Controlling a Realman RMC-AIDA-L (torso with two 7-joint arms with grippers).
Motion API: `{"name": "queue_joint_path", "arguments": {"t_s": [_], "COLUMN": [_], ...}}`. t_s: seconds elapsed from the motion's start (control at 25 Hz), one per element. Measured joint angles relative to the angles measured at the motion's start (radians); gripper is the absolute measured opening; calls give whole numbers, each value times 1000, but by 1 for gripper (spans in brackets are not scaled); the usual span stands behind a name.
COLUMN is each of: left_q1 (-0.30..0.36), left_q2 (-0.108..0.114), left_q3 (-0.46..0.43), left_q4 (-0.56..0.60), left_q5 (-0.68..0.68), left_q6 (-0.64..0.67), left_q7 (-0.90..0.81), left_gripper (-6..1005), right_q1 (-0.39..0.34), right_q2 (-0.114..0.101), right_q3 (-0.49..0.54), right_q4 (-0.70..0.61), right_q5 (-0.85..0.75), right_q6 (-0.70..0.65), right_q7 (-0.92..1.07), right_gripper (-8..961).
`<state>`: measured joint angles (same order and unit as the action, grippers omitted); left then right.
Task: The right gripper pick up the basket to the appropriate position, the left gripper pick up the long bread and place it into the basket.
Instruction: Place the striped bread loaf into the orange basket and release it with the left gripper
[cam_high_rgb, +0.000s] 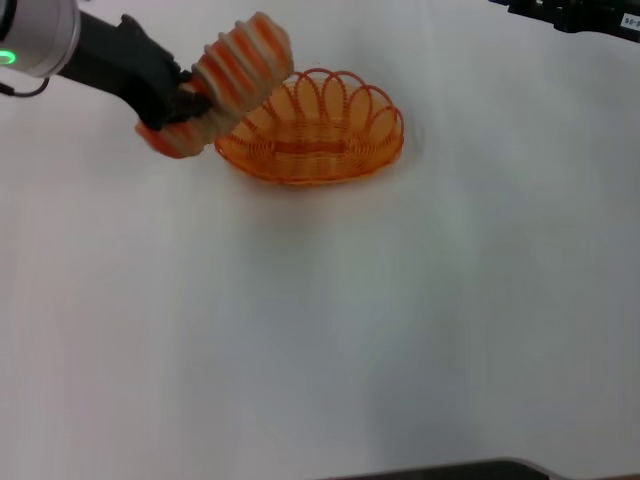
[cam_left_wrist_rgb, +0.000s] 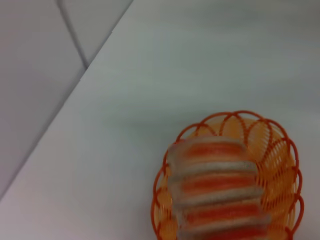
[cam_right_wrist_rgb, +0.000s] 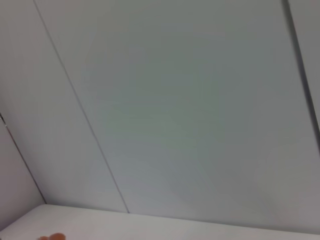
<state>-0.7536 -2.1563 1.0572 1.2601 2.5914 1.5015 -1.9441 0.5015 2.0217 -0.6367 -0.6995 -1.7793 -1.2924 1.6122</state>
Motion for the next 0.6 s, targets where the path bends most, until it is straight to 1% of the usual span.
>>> {"name": "queue_joint_path", "arguments": {"t_s": [0.12, 0.16, 0.2, 0.28, 0.32, 0.48, 0.6], "left_q1": [-21, -34, -34, -40, -41, -28, -24], "left_q2": [-1, -2, -2, -3, -4, -7, -8], "left_q3": [10, 33, 33, 71, 115, 200, 240], "left_q4": [-8, -19, -19, -26, -28, -28, -30], "left_q5": [-1, -3, -3, -4, -4, -5, -14], "left_q6": [-6, -13, -13, -27, -50, -119, -162], "left_q7": [39, 62, 62, 72, 76, 83, 84], "left_gripper": [196, 196, 195, 193, 192, 189, 187], "right_q1": [0, 0, 0, 0, 0, -1, -1], "right_q2": [0, 0, 0, 0, 0, 0, 0], "right_q3": [-2, -2, -3, -4, -6, -8, -9], "right_q4": [0, 0, 1, 2, 3, 5, 6], "right_q5": [0, 0, 0, 0, 0, -9, -11], "right_q6": [-7, -8, -9, -10, -10, -10, -11], "right_q7": [0, 0, 0, 0, 0, 0, 0], "right_gripper": [755, 755, 755, 755, 755, 755, 755]}}
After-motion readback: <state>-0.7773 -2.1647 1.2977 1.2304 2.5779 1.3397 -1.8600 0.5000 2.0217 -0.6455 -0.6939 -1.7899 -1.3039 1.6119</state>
